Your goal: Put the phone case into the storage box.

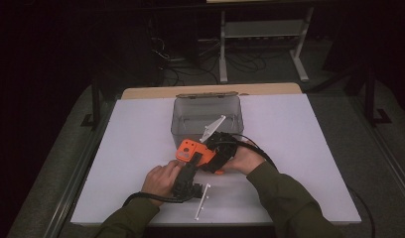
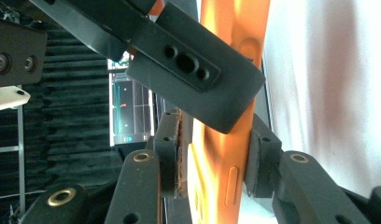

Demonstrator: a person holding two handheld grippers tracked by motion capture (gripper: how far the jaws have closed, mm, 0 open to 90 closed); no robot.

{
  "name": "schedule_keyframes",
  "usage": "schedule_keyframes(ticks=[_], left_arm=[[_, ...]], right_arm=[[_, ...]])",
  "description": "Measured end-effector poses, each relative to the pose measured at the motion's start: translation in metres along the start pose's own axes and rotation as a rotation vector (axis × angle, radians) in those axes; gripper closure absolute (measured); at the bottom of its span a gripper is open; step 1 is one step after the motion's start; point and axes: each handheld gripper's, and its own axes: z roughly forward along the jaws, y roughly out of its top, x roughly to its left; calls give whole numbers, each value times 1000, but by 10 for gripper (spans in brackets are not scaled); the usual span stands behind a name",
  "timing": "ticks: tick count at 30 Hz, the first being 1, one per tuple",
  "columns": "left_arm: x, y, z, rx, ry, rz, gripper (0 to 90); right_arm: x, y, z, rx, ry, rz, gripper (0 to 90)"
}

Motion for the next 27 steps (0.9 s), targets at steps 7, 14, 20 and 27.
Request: schedule_keyframes(ticks=[7, 14, 20, 27], left_arm=[[0, 0, 0, -2, -8, 9, 668], [0, 0, 0, -6, -15, 15, 706], [1, 0, -1, -8, -25, 27, 740], [0, 0, -1, -38, -11, 11, 761]], right_arm=[[0, 0, 0, -1, 4, 3, 152], [-1, -1, -2, -4, 6, 3, 152], [-1, -1, -2, -3, 13, 7, 152], [-3, -2, -4, -4, 27, 4, 152]])
